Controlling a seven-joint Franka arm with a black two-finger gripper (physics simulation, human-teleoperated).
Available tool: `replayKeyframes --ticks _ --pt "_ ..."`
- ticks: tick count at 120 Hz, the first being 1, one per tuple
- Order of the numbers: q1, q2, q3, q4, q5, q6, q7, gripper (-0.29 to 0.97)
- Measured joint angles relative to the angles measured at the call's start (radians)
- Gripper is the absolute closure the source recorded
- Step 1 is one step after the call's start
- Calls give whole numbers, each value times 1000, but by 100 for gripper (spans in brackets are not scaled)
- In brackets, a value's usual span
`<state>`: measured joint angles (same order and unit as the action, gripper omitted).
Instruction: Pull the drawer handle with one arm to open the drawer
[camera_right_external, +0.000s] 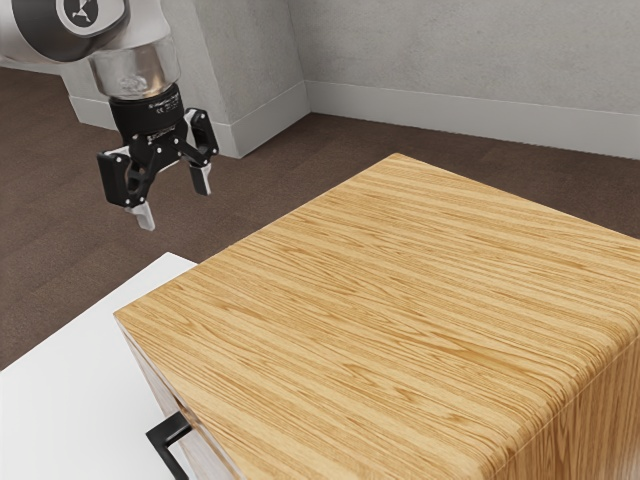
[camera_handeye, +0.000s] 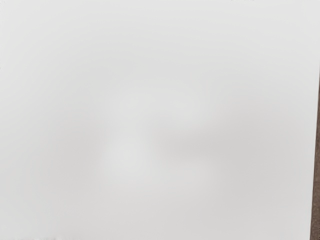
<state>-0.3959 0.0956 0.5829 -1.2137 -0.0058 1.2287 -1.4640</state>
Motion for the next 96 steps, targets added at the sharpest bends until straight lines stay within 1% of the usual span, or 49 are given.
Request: replayKeyframes --ticks 26,34,49,54,59,66,69,74,82,88,96 --pt "-1 0 6 1 -6 0 -28 0" --pt "17 -4 7 4 -27 0 -33 0" --pt "35 -66 3 121 -47 -17 -44 0" --pt "55 -82 -17 158 -51 -27 -50 0" --pt "84 -107 -51 176 -53 -36 -55 0" --pt "100 -152 -90 193 -54 -45 -62 0" --pt "96 -176 -111 199 -54 -47 -65 0" --pt "61 -218 -147 201 -54 -47 -71 0" --pt "29 -296 -255 161 -34 -27 -81 0" --pt "20 -369 -364 70 2 7 -94 0" --pt "14 -424 -455 -12 34 54 -108 0"
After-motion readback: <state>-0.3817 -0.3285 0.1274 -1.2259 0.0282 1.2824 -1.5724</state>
